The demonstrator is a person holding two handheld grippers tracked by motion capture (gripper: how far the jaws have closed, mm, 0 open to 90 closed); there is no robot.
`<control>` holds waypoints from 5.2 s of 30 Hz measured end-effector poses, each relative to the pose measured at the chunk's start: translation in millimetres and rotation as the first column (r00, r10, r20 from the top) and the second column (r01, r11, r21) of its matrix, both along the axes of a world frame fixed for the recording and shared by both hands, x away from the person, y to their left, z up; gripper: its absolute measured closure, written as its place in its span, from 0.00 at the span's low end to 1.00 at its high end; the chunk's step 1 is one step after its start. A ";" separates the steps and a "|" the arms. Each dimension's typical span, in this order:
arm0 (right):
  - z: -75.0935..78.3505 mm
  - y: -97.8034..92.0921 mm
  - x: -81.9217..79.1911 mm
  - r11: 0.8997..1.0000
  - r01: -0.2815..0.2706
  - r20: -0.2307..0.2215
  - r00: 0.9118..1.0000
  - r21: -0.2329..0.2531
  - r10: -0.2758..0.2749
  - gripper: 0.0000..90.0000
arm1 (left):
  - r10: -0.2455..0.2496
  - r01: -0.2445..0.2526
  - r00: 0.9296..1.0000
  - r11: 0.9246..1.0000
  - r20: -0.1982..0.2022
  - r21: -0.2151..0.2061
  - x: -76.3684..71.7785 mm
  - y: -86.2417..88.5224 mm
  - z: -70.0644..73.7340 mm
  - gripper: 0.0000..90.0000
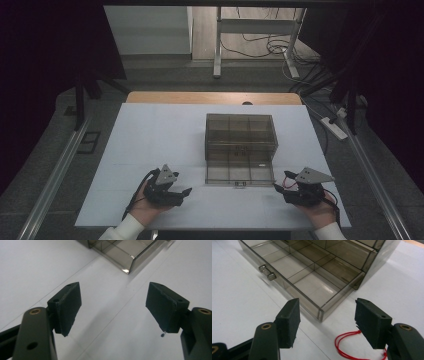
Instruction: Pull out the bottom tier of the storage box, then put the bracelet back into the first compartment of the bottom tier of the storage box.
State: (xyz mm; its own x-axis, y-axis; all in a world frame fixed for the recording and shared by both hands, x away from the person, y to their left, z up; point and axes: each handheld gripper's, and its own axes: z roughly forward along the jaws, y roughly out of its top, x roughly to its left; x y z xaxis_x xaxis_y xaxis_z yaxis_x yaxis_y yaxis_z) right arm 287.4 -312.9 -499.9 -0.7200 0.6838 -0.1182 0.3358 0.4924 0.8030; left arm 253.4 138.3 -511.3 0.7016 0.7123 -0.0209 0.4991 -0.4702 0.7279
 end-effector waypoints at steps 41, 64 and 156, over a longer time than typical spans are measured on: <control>6.8 -25.3 9.2 0.989 0.146 -0.013 0.989 -0.014 -0.146 0.39 | 0.046 -0.046 0.999 0.999 -0.001 -0.001 -3.6 18.2 -3.6 0.30; 4.3 -29.2 32.0 0.979 0.192 -0.101 0.975 -0.073 -0.199 0.39 | 0.038 -0.038 0.999 0.999 -0.007 0.008 -2.7 15.1 -5.3 0.29; 27.9 -34.1 36.1 0.987 0.158 -0.142 0.978 0.035 -0.152 0.99 | 0.035 -0.034 0.999 0.999 -0.007 0.016 -1.9 16.9 -6.7 0.29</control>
State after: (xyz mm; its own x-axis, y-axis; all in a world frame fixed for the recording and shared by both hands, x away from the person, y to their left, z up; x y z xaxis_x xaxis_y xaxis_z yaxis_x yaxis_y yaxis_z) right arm 323.5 -347.0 -472.0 -0.6122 0.7907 0.0088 0.5143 0.3897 0.7640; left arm 251.5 155.2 -518.0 0.6764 0.7364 -0.0141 0.5205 -0.4644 0.7166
